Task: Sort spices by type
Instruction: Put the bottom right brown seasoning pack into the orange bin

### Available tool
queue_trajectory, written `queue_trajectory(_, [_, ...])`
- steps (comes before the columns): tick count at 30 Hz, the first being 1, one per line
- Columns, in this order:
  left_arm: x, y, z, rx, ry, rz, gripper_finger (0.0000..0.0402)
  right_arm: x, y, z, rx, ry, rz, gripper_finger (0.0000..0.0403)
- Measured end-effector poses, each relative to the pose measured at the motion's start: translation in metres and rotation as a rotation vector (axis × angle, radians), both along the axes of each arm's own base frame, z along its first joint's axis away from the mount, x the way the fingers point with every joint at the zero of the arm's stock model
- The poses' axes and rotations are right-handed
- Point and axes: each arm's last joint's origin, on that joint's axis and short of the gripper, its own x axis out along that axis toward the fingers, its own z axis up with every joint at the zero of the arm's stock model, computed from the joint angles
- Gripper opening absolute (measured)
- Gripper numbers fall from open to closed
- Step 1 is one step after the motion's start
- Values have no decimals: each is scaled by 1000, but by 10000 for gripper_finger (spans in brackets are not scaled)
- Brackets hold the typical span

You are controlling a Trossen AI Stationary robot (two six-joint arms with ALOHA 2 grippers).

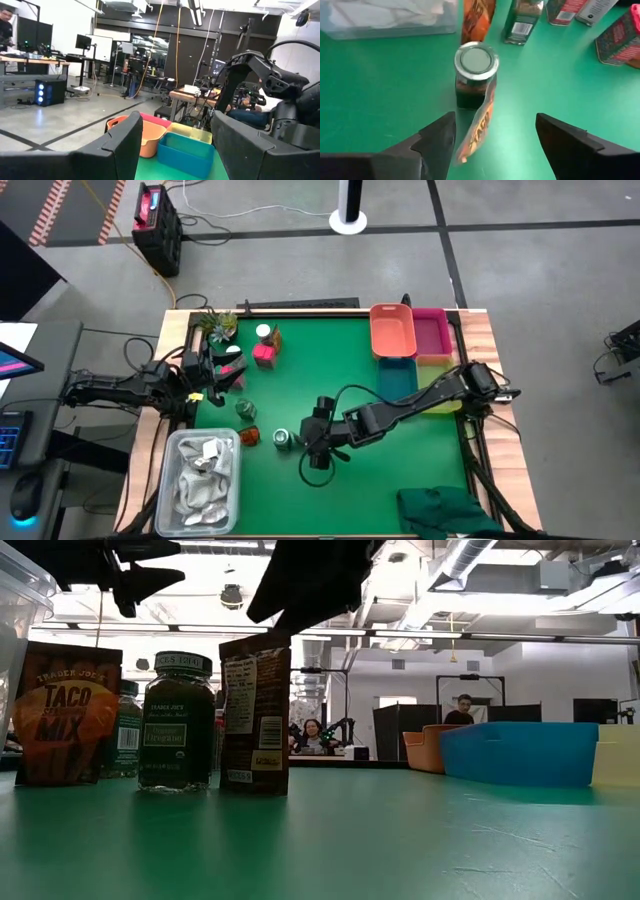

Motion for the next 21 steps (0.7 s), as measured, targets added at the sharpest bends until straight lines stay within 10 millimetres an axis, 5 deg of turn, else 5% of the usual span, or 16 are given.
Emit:
queue_trajectory(11, [0,0,0,0,2,0,226,0,2,0,26,-2,4,248])
queue_trajectory(21, [0,0,-1,1,6,0,226,10,6,-27,51,38,5,203])
